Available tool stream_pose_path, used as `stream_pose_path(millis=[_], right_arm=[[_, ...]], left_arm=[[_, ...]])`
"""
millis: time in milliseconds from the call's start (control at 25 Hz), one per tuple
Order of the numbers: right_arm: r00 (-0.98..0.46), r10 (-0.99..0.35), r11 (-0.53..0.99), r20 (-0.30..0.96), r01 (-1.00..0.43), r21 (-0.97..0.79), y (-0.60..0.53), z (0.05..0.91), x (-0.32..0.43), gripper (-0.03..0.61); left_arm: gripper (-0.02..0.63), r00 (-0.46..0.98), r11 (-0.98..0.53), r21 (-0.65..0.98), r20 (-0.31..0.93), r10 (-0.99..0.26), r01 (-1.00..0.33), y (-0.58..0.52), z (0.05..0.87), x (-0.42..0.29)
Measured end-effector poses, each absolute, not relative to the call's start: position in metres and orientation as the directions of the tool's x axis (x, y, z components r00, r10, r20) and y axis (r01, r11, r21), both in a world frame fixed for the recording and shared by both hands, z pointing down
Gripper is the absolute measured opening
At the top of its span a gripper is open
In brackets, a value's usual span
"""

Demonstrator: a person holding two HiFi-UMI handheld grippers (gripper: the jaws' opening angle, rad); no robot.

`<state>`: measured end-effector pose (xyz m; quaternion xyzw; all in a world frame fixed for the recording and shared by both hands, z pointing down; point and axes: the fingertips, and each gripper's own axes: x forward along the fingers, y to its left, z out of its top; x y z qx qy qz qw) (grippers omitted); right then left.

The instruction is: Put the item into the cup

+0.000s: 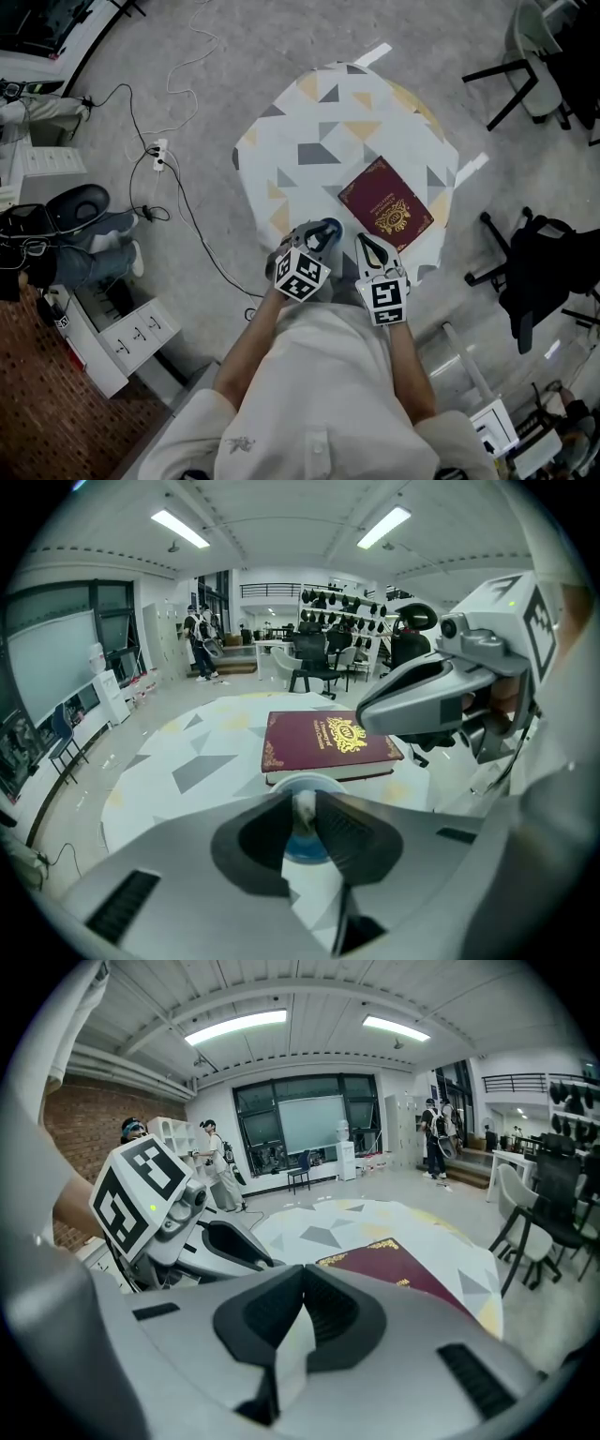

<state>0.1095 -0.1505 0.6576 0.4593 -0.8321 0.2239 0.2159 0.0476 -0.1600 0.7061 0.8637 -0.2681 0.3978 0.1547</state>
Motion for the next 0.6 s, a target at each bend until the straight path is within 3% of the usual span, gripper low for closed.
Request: stream_pose_path(millis=[600], right_arm=[[-0.465, -0.687, 0.458, 0.559, -0.874, -0.165, -0.1471, 0.6549, 0.1127, 0.008]], left_arm=[[0.105, 0.527, -0.823, 0.045, 0.788, -0.320, -0.567, -0.1565, 0.7118, 0.0493]])
